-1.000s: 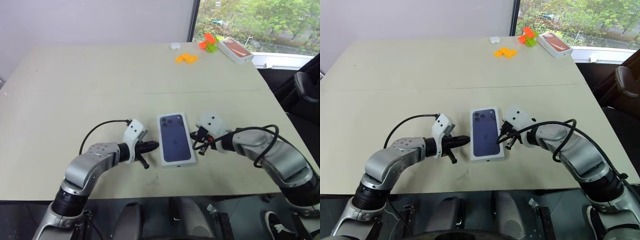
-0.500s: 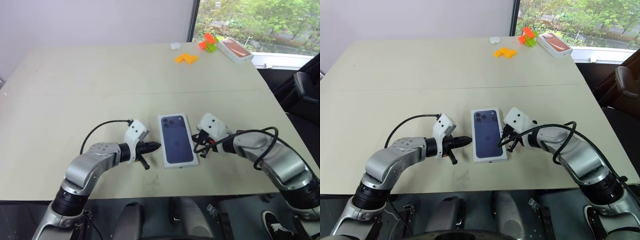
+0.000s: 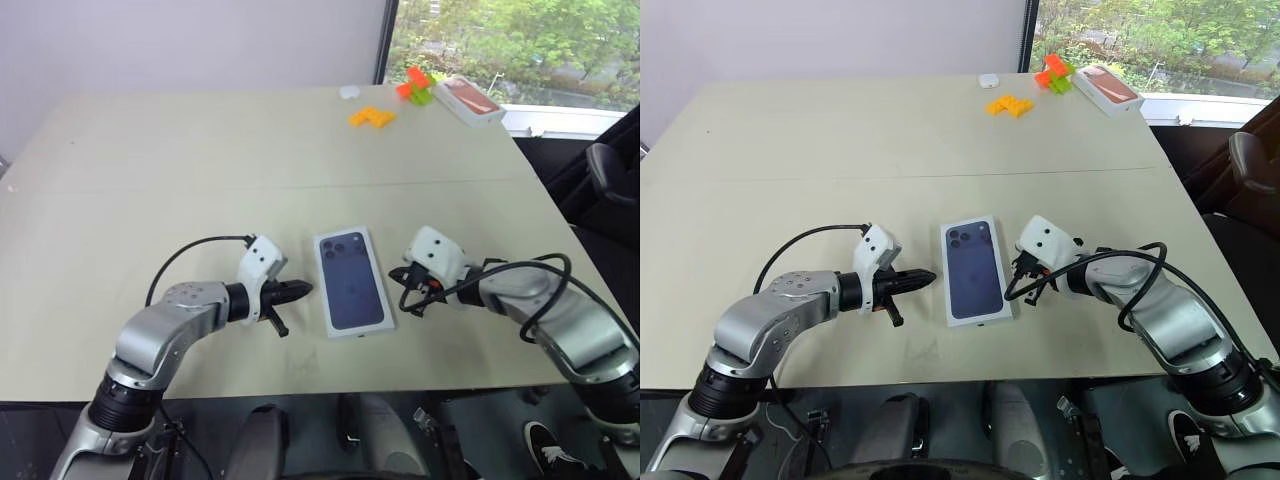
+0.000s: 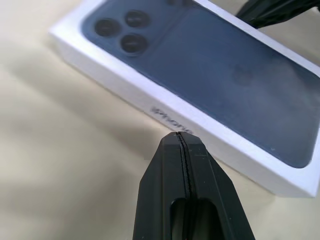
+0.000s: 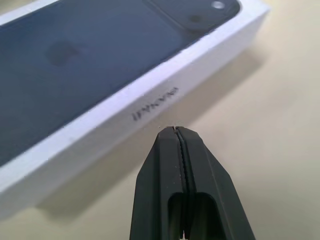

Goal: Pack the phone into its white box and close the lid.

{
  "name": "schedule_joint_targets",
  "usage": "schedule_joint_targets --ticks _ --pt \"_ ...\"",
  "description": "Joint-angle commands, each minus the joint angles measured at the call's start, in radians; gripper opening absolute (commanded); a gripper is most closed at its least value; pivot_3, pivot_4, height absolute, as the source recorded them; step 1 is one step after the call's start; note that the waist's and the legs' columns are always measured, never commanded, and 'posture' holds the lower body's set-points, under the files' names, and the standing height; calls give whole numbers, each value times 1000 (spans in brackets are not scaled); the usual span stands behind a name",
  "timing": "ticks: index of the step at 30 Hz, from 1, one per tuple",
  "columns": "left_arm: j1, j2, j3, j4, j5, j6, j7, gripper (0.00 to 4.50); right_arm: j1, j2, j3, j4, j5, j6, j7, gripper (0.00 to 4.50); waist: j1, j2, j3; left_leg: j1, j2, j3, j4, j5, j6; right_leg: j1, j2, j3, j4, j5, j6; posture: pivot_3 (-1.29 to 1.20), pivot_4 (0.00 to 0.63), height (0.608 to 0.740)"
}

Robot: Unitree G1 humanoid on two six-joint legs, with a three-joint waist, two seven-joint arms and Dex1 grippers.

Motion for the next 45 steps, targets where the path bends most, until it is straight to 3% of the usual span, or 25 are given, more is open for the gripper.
schedule_joint_targets --ticks 1,7,11,21,30,32,38,42,45 --pt "-40 -22 82 7 -39 -22 13 0 3 -36 -89 -13 -1 -62 37 29 1 0 0 0 0 0 0 0 0 0 0 0 0 0 0 0 150 733" --pt "-147 -123 103 60 -40 -53 69 0 24 -31 -209 -38 114 -48 121 29 3 -1 0 1 -1 -1 2 0 0 3 -1 -1 0 0 0 0 150 733" --pt "-222 -165 -31 162 60 -115 73 0 93 -26 -188 -151 201 -23 180 29 4 -1 0 1 -1 -1 1 0 0 4 0 0 0 0 0 0 150 733" --pt "-290 -199 -185 339 192 -124 68 0 171 -1 8 -129 77 4 68 29 2 -1 -1 1 -1 0 2 0 0 6 0 0 1 -1 -3 0 150 733" --pt "-255 -185 -210 345 226 -77 62 0 205 -9 20 -104 38 -1 58 29 2 -5 -9 5 -1 -1 1 0 0 13 0 0 0 -2 -3 0 150 733" --pt "-243 -191 -186 337 221 -103 68 0 208 -6 4 -111 36 -26 60 29 2 -7 -10 5 -1 -2 1 0 0 13 -1 -1 -1 -2 -4 0 150 733" --pt "-204 -290 182 225 22 -168 158 0 166 120 -184 -74 70 -130 -29 29 0 -9 -8 2 -1 -2 2 0 -1 9 -1 -1 1 -1 -2 0 150 733" --pt "-158 -225 317 177 -3 -179 197 0 135 187 -279 19 33 -195 -112 29 -2 -7 -9 2 1 -2 0 0 -1 7 2 0 2 0 0 0 150 733" --pt "-60 -104 393 210 64 -262 178 0 112 203 -345 116 35 -209 -142 29 -2 -7 -9 3 0 -2 0 0 -1 7 1 -1 2 0 0 0 150 733"
